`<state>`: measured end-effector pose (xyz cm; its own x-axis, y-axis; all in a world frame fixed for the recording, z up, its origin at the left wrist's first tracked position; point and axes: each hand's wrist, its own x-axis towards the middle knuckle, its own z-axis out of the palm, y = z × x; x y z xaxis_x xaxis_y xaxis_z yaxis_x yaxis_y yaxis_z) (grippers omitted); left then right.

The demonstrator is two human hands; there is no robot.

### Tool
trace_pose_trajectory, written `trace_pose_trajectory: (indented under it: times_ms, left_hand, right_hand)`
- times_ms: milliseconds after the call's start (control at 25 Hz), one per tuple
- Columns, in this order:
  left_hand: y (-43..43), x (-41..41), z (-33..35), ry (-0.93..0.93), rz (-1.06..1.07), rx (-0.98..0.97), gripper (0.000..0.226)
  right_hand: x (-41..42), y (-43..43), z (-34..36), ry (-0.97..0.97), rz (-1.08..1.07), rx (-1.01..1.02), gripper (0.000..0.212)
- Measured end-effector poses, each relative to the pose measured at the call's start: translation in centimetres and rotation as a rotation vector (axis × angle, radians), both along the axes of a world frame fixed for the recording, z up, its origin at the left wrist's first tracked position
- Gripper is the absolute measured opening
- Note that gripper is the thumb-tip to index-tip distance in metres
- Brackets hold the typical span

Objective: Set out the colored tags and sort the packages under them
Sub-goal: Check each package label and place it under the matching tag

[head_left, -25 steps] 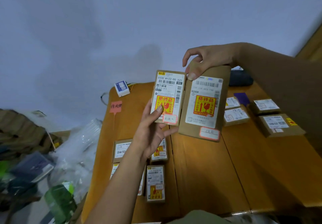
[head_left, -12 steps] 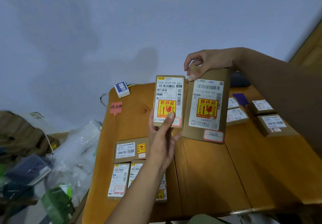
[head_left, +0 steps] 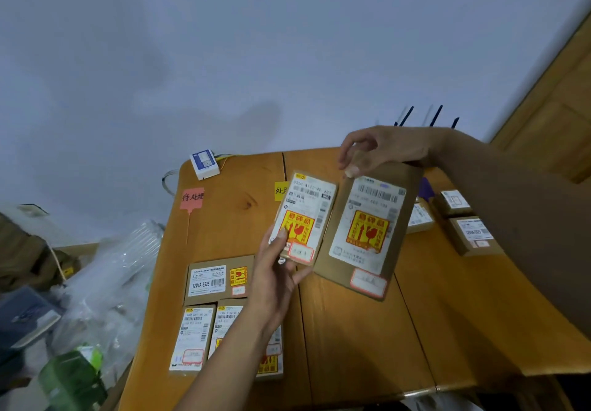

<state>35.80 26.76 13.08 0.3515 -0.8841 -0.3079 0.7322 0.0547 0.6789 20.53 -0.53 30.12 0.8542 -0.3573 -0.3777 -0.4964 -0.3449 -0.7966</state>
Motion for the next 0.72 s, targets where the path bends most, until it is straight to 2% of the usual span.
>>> trace_pose_trajectory:
  times_ms: [120,200,400,480,600,720]
  left_hand:
    - [0.0,-0.5,-2.1,-0.053,-0.005,0.142,0.053]
    - [-0.2,-1.0,-3.2,-0.013,0.004,0.189,0.059]
    - [-2.1,-3.2,-4.6,0.006,0.069,0.216,0.058]
    - [-2.8,-3.8,-5.0,-0.013,0.092,0.233,0.061]
    - [-5.0,-4.5,-5.5,-0.036,0.135,0.264,0.053]
    - [-7.7,-4.2,-5.9,-0.004,0.209,0.292,0.032]
  right_hand:
    - [-2.8,-0.3,-3.3,0.029,-0.036,0.059,0.051]
    - [-4.9,-0.7,-5.8,0.038,-0.076,0.121,0.049]
    - [-8.4,-3.3,-9.8,-0.019,-0.132,0.205,0.058]
    - [-9.3,-4.3,-11.0,-0.082,-0.183,0.246,0.053]
    - [-10.4,-5.7,-12.6,-0.172,-0.263,0.319,0.050]
    - [-10.7,-6.6,-14.2,-0.204,-0.340,0.341,0.058]
